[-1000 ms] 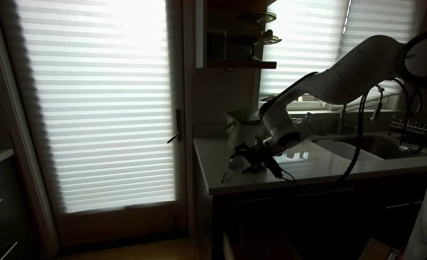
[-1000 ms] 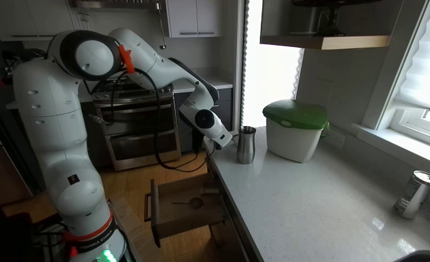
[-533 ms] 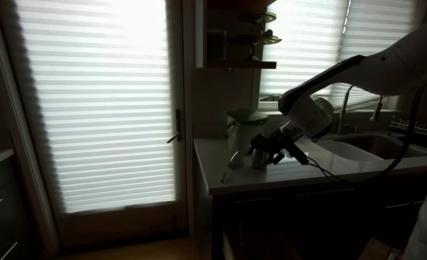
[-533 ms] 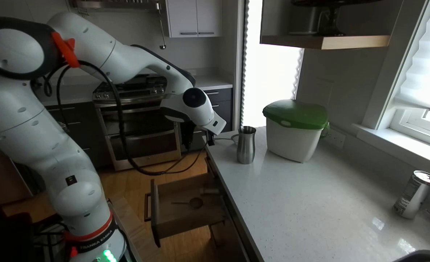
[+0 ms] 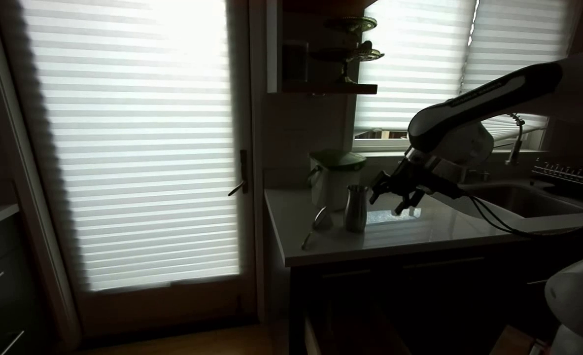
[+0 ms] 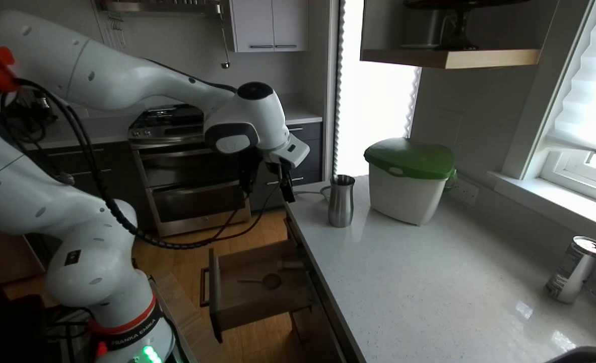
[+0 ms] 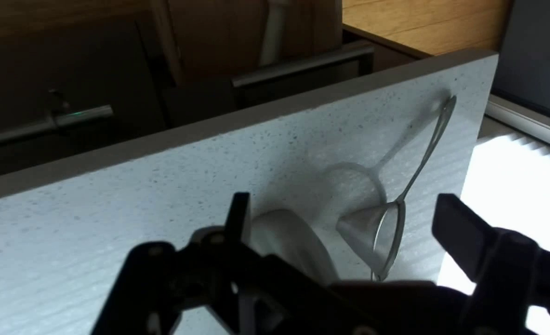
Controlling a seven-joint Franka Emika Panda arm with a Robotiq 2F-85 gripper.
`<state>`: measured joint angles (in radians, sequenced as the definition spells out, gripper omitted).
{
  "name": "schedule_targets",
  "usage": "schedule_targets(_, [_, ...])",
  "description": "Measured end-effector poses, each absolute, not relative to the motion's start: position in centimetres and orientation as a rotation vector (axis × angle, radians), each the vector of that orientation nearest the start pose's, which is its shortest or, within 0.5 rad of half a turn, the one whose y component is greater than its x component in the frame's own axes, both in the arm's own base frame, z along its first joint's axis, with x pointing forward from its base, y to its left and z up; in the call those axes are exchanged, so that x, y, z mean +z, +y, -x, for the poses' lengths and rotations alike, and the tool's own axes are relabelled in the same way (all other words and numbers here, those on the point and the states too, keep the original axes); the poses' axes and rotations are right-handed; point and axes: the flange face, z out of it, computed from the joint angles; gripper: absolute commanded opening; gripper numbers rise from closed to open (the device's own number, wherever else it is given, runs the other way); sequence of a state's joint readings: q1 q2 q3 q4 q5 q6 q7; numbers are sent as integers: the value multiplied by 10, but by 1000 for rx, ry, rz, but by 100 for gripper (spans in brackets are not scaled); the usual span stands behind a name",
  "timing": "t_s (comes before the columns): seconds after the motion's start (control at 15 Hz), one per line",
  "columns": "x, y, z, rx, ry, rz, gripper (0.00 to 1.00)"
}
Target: Move the metal object to the counter
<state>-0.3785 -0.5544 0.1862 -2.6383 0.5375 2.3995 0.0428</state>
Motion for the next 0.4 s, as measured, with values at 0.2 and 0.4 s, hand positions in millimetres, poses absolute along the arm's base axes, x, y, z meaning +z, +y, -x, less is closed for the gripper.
schedule_targets(0.2, [461, -76, -386, -505, 800, 2673, 100])
schedule_targets(0.4, [453, -72, -390, -487, 793, 2679, 100])
